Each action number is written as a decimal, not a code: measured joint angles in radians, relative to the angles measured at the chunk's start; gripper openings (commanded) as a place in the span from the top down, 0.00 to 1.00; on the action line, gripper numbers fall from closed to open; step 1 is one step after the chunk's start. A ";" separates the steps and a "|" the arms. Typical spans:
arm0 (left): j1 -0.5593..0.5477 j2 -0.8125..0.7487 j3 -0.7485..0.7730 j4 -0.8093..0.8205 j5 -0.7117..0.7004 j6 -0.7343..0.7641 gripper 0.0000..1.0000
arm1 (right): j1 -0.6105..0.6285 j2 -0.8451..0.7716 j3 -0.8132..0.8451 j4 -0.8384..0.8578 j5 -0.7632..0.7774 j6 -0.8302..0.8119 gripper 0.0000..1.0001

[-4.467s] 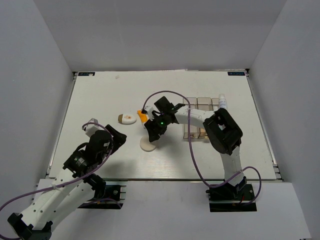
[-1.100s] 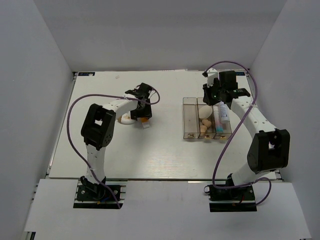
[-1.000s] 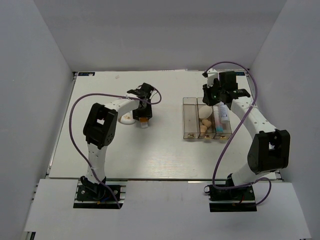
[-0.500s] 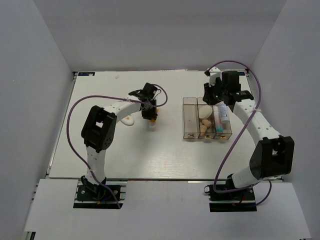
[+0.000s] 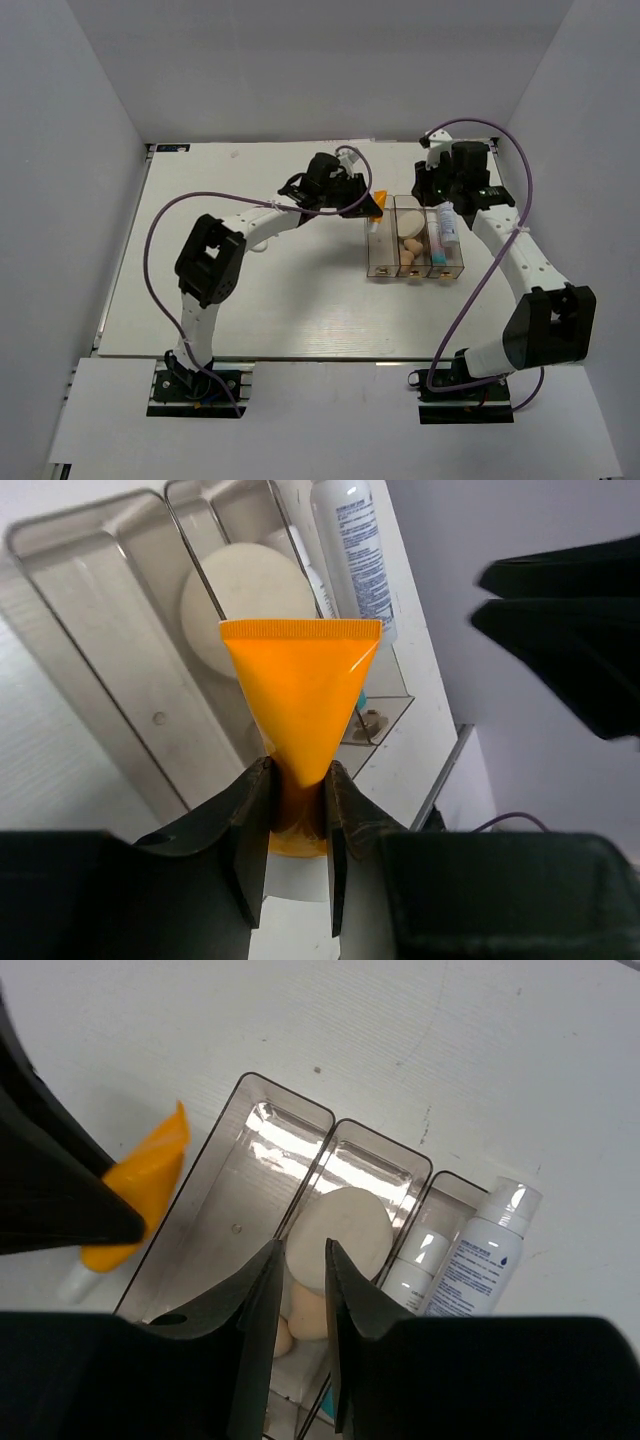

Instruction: Organize the makeup

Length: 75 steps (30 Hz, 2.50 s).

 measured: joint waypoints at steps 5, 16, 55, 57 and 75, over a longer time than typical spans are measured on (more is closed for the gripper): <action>-0.039 0.114 0.006 0.058 0.003 -0.091 0.54 | -0.017 -0.035 -0.013 0.019 0.011 0.016 0.70; -0.076 0.181 0.132 0.011 -0.047 -0.133 0.36 | -0.036 -0.057 -0.050 0.027 0.011 0.026 0.69; 0.325 -0.116 -0.252 -0.678 -0.801 -0.096 0.02 | -0.040 -0.041 -0.101 0.018 -0.224 -0.010 0.47; 0.332 -0.080 -0.206 -0.681 -0.801 -0.082 0.02 | -0.040 -0.041 -0.101 0.018 -0.224 -0.010 0.47; 0.406 -0.006 -0.139 -0.663 -0.765 -0.049 0.33 | -0.040 -0.041 -0.116 0.018 -0.220 -0.010 0.47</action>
